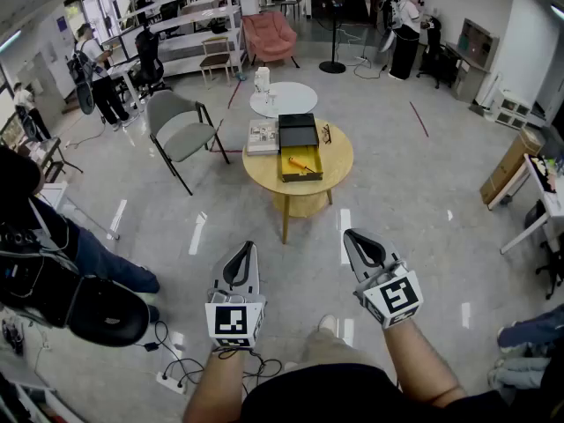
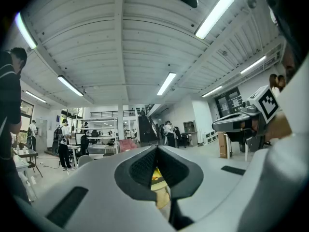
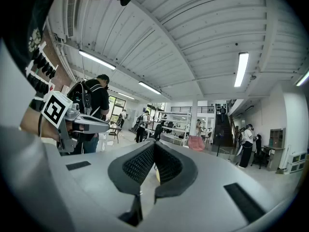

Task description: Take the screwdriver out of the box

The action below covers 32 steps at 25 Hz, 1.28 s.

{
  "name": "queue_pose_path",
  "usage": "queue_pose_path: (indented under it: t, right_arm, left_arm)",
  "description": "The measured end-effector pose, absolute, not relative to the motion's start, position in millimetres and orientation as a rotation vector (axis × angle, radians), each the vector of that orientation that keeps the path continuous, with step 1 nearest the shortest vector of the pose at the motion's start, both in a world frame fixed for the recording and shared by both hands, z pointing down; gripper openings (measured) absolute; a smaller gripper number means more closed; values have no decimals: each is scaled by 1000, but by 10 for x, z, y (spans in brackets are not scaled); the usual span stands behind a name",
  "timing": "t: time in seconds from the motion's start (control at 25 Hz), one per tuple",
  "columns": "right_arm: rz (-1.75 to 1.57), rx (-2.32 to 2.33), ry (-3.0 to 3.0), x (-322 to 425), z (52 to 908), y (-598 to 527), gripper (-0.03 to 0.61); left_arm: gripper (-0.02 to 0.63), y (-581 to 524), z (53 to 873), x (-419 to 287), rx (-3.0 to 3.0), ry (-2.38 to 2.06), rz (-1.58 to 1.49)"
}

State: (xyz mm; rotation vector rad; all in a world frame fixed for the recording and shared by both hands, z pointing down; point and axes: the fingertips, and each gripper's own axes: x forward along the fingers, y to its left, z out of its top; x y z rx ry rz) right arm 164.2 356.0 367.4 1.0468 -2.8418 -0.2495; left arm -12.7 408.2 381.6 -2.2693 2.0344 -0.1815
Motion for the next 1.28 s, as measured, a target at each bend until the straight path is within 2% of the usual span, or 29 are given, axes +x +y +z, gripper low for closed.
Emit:
queue_pose_path:
  t: [0.36,1.28]
  right_arm:
    - [-129,994,-2842,1660,3737,3733,15]
    - [-29,1022,-2850,1826,4118,2243,15]
  left_arm:
    - [14,4185,3915,-77,-2301,2035,-193]
    - [14,2677,4354,75,-2385,2017,-273]
